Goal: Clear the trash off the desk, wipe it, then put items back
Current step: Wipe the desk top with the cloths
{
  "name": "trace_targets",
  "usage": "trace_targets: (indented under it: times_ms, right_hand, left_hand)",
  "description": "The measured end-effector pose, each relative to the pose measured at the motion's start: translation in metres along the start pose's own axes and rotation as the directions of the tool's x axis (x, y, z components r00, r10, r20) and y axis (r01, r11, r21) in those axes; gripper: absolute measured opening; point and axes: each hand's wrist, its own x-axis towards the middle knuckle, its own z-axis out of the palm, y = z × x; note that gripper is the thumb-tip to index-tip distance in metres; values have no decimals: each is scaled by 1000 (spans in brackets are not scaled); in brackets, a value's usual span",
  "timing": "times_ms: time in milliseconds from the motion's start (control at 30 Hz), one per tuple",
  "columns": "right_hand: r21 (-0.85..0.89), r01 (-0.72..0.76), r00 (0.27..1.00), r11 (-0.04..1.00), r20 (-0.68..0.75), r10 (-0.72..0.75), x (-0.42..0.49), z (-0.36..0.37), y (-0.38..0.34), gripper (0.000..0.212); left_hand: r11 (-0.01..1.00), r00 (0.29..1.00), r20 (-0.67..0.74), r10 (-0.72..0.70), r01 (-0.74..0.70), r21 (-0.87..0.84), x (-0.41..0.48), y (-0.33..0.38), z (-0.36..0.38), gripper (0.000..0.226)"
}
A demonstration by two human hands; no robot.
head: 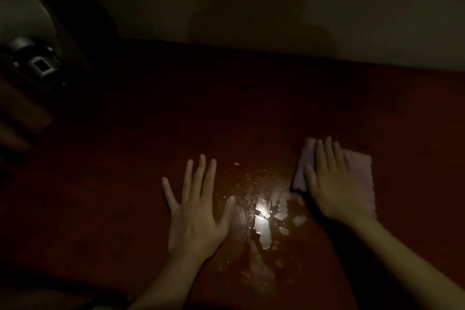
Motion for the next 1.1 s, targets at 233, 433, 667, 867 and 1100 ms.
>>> trace_targets:
  times_ms: [233,433,667,867,1100]
  right_hand:
    - [35,279,960,960,-25,-278,42,26,-70,61]
    - [9,246,969,969,12,-246,37,8,-13,68]
    - [29,321,947,947,-44,-319,101,17,-106,65]
    - [-33,460,888,888,3,-460,14,21,-57,57]
    - [15,172,985,985,-23,-171,86,14,-102,71]
  left_hand:
    - [997,996,32,-77,77,21,19,-20,3,72]
    - [997,997,38,-64,66,-44,24,-10,-2,71]
    - [992,995,37,-96,99,-84,31,-17,4,72]
    - [994,995,63,-80,84,-69,29,-17,-1,72]
    - [982,998,-6,-60,58,-179,37,-14,-5,75]
